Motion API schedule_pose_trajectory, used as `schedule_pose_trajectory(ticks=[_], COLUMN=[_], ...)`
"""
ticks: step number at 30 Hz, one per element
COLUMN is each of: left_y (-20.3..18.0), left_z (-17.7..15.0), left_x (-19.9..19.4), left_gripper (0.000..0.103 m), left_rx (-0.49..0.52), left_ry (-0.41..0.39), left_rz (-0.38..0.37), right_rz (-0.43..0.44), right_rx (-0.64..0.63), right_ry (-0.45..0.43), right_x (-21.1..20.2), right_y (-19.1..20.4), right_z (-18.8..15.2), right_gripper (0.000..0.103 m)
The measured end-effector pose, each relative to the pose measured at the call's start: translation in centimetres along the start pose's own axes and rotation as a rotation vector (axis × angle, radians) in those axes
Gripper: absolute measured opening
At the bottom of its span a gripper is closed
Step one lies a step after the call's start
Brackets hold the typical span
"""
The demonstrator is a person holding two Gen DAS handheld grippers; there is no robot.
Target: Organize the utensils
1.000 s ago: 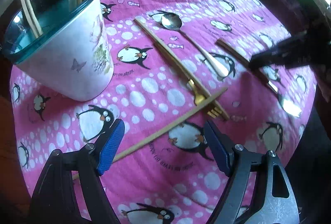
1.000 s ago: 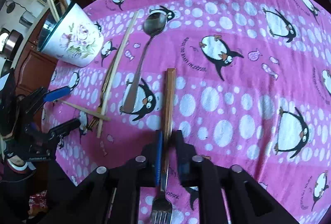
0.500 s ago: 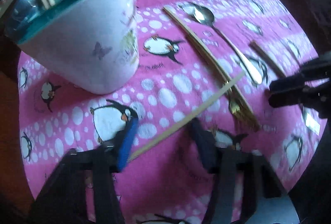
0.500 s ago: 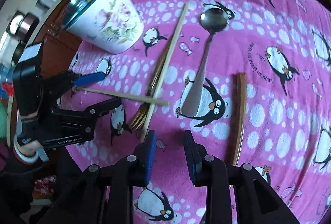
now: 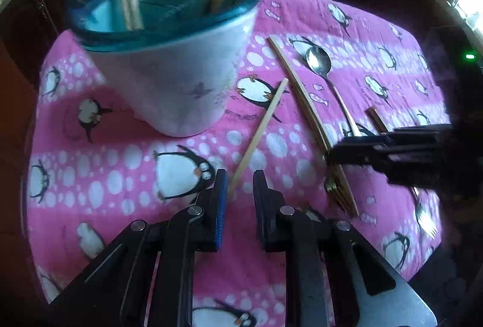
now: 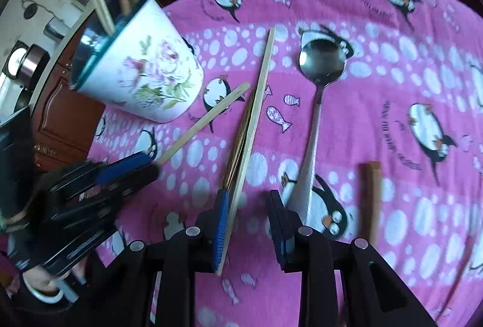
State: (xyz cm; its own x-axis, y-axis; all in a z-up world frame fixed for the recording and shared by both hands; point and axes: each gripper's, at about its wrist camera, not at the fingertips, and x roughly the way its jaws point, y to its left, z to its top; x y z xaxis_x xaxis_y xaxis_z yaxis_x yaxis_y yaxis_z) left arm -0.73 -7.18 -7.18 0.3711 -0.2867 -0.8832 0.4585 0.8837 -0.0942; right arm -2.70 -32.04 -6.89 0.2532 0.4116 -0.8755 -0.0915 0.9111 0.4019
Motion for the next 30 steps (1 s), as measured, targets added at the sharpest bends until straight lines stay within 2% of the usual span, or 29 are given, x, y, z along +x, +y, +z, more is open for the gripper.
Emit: schedule_pose_trajectory(ticks=[2,4,6,10,11,15,19,24,26,30], left_y=[0.6,1.3,1.8,2.9,3.1,3.7,3.6,3.3,3.1,2.7], left_z=[-0.1,-0.2,-0.2,-0.3,-0.2,-0.4,-0.6,-0.6,-0.6,-0.3], left_x=[-0.6,-1.0,-1.4,-2.1,-2.3,-2.7,-2.5,-2.1,-2.0,-1.5], left_gripper=[0.016,0.016,0.016,0.017,0.017,0.017,0.018,0.025,0.031,0.032], left_rx=[-0.006,-0.012,-0.015,-0.028,-0.031,-0.043,-0.05,-0.069,-0.064,-0.064], left_ry=[-0.009,-0.013,-0.018,-0.03,-0.032,-0.04,-0.035,-0.028,-0.027,-0.022], left_rz=[0.004,0.006,0.014,0.022,0.026,0.03,0.025,-0.004,-0.004,-0.009], right_rz=[0.009,0.044,0.061,0.18,0.188,0.056,-0.007,-0.008,0.009,-0.011], right_rx=[0.013,0.033,0.044,0.082,0.081,0.092,0.068,0.073,0.087,0.066], right_ry=[0.002,0.006,0.002,-0.007,-0.006,-0.105,-0.058,-0.013,-0.014,-0.003], right_x=[0.0,-0.4,-0.9,-2.9,-3.1,-4.0,-2.6,-0.5,-0.4,0.2], right_y=[-0.3,-0.7,-0.9,-0.3,0.0,0.1,-0.1,-0.6,-0.8,-0.5], right_z=[0.1,0.0,-0.3,-1.6,-1.9,-1.8,-0.6,0.0,0.0,0.2], right_gripper=[0.015,0.002,0.0,0.0,0.0,0.0,0.007,0.009,0.015,0.015])
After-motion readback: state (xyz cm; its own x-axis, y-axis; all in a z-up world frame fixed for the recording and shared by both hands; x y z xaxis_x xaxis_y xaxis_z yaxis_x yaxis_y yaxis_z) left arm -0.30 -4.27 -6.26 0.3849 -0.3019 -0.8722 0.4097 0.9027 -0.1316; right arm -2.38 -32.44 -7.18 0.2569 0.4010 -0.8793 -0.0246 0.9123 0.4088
